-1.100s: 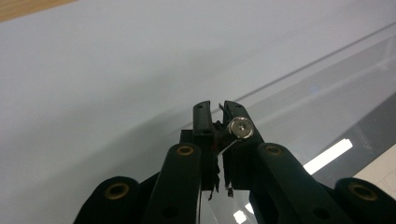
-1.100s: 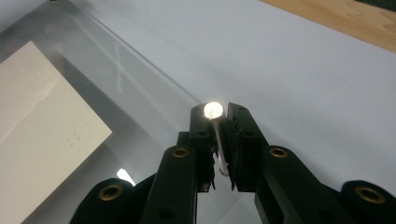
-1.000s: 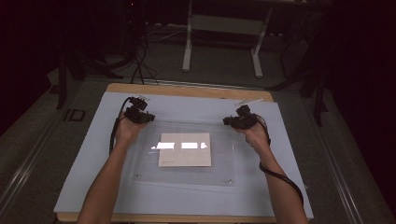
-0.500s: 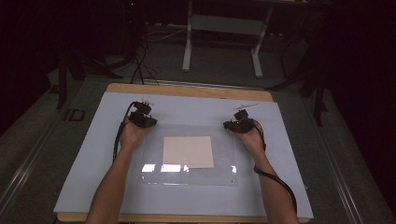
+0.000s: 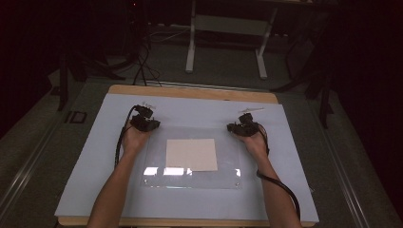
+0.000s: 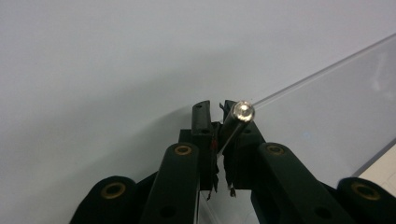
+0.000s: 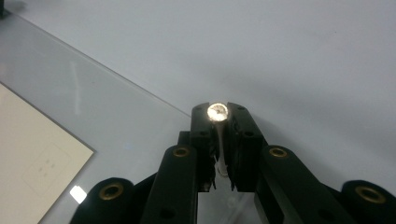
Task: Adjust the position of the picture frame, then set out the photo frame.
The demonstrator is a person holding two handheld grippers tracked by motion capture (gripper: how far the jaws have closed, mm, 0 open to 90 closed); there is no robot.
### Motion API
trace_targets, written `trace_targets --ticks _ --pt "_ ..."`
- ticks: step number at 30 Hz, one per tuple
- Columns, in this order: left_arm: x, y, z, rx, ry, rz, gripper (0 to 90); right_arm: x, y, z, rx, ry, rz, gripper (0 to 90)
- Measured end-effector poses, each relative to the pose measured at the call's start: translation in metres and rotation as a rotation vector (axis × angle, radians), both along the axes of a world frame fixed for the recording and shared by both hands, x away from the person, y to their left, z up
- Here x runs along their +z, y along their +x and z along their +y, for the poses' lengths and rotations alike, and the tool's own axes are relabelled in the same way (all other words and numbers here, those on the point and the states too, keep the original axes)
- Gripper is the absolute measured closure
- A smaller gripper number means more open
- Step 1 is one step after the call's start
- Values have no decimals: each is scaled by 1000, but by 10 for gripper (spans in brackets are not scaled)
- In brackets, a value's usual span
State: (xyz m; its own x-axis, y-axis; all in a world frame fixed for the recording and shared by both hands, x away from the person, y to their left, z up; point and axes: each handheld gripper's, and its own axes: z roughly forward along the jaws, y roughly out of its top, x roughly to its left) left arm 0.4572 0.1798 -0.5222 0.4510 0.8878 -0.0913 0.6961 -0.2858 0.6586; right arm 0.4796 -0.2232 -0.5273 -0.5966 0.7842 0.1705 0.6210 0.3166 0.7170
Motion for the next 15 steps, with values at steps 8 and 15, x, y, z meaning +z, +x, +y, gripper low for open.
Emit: trace_targets --ticks 8,15 --pt "-4 -8 8 38 -37 -40 705 -2 0 -1 6 14 -7 815" --pt "-3 -18 17 27 -87 -128 647 -2 0 -2 8 16 -11 815"
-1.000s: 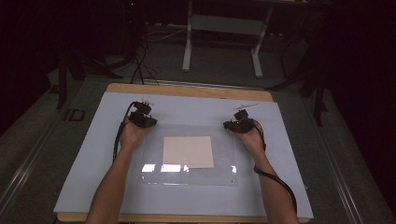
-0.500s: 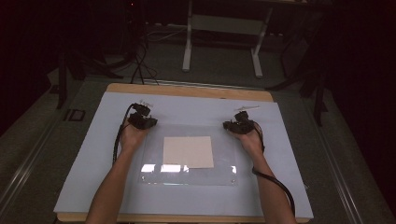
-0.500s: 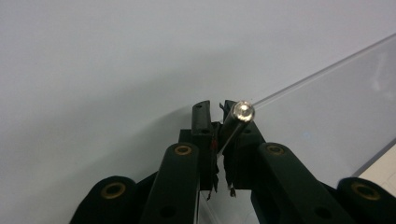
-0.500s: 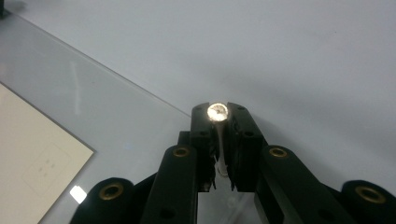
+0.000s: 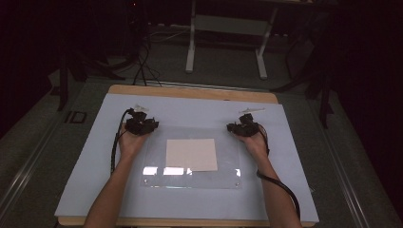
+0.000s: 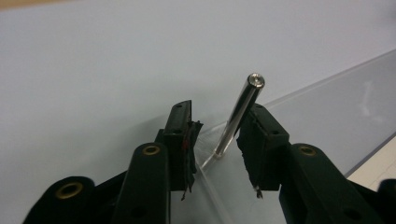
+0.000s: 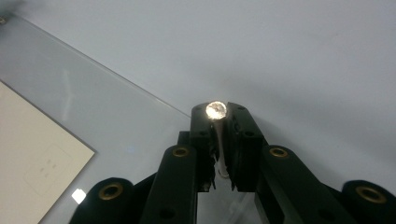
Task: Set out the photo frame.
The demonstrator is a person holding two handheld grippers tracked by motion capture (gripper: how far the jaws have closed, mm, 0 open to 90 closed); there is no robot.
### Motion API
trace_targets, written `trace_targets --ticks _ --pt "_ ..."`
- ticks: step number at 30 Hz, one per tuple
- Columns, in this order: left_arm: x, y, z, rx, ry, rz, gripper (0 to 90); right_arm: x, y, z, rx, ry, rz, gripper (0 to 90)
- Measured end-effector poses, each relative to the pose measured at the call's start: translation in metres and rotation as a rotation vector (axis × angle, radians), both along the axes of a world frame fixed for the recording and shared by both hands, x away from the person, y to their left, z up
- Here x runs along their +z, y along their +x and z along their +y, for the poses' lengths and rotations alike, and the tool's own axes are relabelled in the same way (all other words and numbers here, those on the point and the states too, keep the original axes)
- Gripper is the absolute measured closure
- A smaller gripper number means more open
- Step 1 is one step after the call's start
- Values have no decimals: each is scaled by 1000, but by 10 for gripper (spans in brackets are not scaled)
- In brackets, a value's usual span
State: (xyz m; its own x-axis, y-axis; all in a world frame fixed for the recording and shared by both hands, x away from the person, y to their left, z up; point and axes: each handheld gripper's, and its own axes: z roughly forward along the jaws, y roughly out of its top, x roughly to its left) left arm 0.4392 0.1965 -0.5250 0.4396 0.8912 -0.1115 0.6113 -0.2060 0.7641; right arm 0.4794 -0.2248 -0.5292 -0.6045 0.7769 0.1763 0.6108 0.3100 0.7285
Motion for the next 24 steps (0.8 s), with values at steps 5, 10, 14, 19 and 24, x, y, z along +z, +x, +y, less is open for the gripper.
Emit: trace_targets --ticks 5,10,14,19,24 --pt "1 -6 1 -36 6 -78 732 0 0 0 7 -4 -2 815" --pt "5 -10 0 -42 -57 -152 768 0 0 0 5 -3 -5 815" --pt "4 -8 -1 -62 -32 -143 779 0 0 0 0 -4 -6 815" --pt "3 -8 1 -59 -41 -143 843 -1 -1 0 -3 -4 -12 815" --pt "3 -8 1 -56 -47 -139 847 3 -3 3 -3 -70 -31 717"
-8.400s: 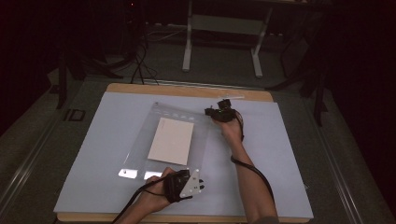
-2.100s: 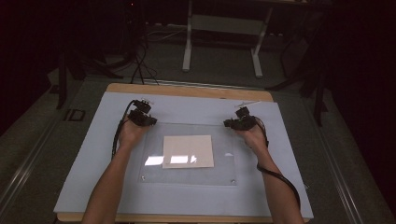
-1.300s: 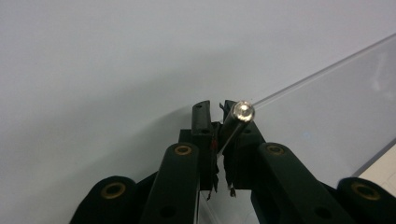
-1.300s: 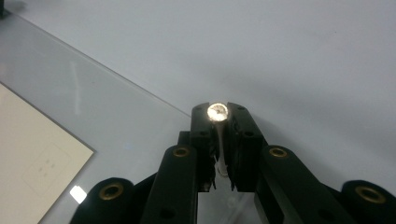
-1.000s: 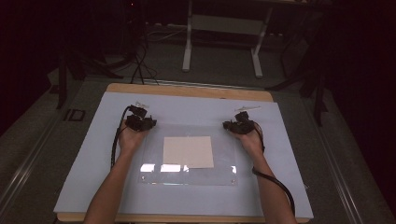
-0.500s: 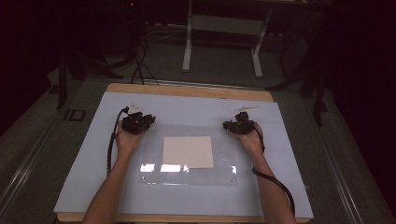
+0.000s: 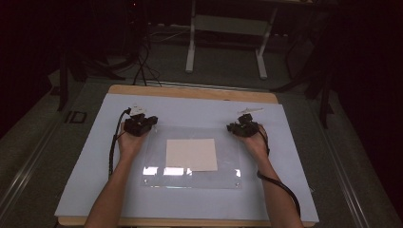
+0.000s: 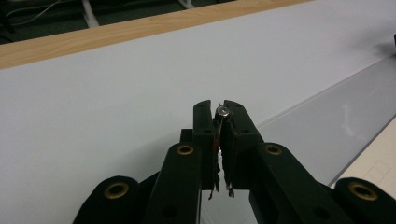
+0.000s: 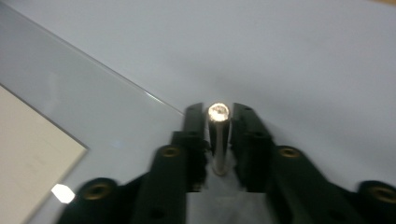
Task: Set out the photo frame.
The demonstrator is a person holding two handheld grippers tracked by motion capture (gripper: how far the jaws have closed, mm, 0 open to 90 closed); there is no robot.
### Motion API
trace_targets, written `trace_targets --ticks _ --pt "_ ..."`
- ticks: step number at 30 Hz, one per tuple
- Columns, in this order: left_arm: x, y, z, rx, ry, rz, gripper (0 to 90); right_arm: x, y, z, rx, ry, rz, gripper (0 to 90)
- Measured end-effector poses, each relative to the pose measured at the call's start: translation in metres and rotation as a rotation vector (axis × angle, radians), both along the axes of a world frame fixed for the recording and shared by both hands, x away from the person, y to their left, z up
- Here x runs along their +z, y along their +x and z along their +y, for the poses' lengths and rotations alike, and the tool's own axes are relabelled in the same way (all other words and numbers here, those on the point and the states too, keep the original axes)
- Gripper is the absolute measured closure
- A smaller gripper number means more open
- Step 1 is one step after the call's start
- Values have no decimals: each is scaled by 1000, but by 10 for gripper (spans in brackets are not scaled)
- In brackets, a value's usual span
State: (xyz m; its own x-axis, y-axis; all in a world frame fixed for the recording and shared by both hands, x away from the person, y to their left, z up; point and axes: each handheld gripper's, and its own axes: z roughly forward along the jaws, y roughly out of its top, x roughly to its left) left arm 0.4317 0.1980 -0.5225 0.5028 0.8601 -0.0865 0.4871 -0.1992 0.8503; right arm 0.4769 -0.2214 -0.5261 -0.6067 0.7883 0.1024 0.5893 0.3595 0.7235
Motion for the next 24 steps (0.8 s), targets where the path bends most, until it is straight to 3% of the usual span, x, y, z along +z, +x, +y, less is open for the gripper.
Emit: trace_targets --ticks 3,4,5,10,14,18,21,24 --pt "0 0 0 1 -6 3 847 2 -3 0 6 -26 -30 664" --pt "0 0 0 2 -6 6 847 4 -5 -1 9 -18 -47 640" --pt "0 0 0 3 -6 6 847 10 -10 -4 5 25 -85 638" --pt "0 0 0 9 -4 8 847 18 -16 -5 -4 29 -159 710" --pt "0 0 0 10 -4 8 848 14 -17 -8 -13 29 -155 767" --pt "0 0 -1 12 -4 8 849 8 -17 -10 -18 69 -148 802" --pt "0 -1 -1 14 -4 9 849 8 -18 -5 -21 43 -155 846" --pt "2 -1 -1 19 -3 17 849 9 -16 -7 -15 60 -132 846"
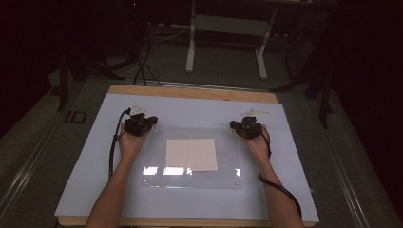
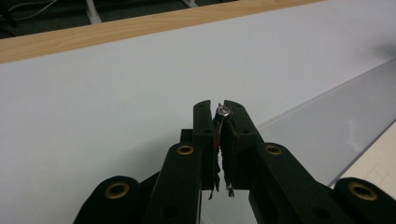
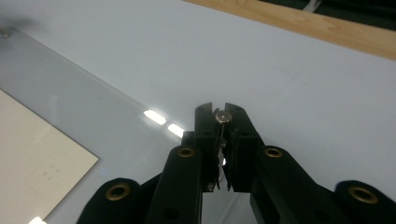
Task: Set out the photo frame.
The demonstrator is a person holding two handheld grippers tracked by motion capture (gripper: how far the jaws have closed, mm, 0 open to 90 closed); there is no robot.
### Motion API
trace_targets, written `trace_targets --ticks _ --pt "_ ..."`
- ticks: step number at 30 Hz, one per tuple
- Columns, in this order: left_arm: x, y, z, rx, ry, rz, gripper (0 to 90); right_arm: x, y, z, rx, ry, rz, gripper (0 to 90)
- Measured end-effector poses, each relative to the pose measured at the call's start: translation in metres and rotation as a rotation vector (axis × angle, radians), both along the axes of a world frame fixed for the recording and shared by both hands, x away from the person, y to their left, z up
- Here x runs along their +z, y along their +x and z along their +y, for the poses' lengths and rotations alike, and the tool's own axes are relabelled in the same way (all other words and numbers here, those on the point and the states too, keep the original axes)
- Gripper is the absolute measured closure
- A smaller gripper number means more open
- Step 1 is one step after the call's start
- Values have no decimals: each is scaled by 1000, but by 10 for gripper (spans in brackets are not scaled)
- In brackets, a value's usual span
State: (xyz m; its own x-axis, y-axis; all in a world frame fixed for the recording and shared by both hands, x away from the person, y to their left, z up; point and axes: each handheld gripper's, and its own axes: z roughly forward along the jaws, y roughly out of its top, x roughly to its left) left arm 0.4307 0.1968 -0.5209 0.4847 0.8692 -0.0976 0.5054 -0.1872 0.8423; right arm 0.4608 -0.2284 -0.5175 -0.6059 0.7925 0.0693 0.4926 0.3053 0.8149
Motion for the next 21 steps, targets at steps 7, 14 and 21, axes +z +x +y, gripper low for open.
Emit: trace_targets --ticks 7,14,21 --pt "3 -2 1 -21 19 15 852 2 3 0 5 -4 31 847" --pt "4 2 3 -38 10 42 852 4 7 -2 0 25 86 838" --pt "6 11 5 -29 -31 104 850 11 18 0 -22 28 199 833"
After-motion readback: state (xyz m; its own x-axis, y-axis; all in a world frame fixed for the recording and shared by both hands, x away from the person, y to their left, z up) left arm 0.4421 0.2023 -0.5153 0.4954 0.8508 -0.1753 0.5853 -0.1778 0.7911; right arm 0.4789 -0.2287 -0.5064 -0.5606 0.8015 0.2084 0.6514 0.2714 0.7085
